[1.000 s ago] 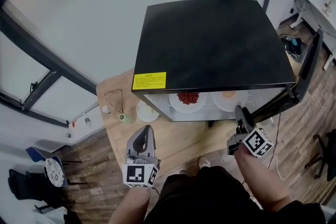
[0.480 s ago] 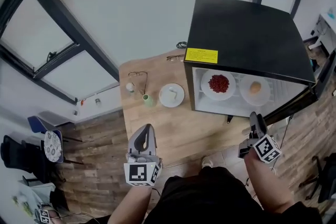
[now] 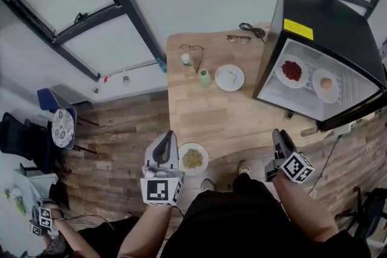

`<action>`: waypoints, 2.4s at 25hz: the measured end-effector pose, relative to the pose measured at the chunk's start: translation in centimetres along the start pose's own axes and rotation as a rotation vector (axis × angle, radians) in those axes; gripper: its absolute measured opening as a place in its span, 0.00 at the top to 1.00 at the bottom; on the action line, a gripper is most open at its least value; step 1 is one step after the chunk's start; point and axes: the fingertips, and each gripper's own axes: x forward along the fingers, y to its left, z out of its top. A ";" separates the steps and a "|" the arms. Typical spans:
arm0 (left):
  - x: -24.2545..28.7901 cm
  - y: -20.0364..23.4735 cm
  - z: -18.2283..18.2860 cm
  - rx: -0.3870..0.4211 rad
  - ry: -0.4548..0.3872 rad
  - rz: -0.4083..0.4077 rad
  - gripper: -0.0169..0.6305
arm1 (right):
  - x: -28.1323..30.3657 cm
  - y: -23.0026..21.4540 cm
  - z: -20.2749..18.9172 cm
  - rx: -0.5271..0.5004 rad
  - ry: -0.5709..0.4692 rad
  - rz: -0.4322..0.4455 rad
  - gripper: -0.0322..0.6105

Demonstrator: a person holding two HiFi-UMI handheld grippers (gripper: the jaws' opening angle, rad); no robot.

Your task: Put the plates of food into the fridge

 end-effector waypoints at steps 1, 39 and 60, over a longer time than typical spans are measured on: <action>-0.8 0.7 -0.4 -0.006 0.004 0.010 0.97 | 0.3 1.1 -1.4 0.008 0.026 0.026 0.60; -11.8 9.4 -11.3 -0.036 0.209 0.065 0.97 | 3.8 9.5 -34.9 0.396 0.526 0.150 0.78; -5.3 5.3 -6.4 -0.007 0.108 -0.089 0.97 | 2.8 11.7 -23.2 0.463 0.292 0.356 0.90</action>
